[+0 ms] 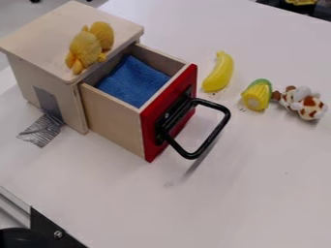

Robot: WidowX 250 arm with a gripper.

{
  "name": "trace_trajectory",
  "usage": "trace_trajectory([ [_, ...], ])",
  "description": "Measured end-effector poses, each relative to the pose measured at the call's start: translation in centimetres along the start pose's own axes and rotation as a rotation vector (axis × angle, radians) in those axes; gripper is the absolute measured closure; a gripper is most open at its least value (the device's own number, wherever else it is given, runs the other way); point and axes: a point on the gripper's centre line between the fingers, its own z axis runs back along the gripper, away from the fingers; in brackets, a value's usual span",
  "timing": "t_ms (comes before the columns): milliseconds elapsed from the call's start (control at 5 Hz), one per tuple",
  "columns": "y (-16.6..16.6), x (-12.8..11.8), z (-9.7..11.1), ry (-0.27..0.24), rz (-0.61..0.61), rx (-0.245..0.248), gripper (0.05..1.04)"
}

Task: Close the drawer

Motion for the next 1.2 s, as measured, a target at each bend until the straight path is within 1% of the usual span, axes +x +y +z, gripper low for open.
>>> trace_trajectory([
  [200,-0.2,-0.2,-0.8,0.029,-0.001,-0.012,0.085],
  [400,-4.8,0.0,-1.1,0.045,-0.105,-0.07,0.085],
  [600,-9.9,-0.4,-1.1,0.061,-0.236,-0.075,0.085],
  [800,-14.9,-1.9,-1.5,0.056,-0.357,-0.069,0.085],
  [1000,-19.6,-3.8,-3.4,0.09,-0.417,-0.04,0.085],
  [1200,-21.3,-5.3,-5.8,0.156,-0.438,-0.016,0.085],
])
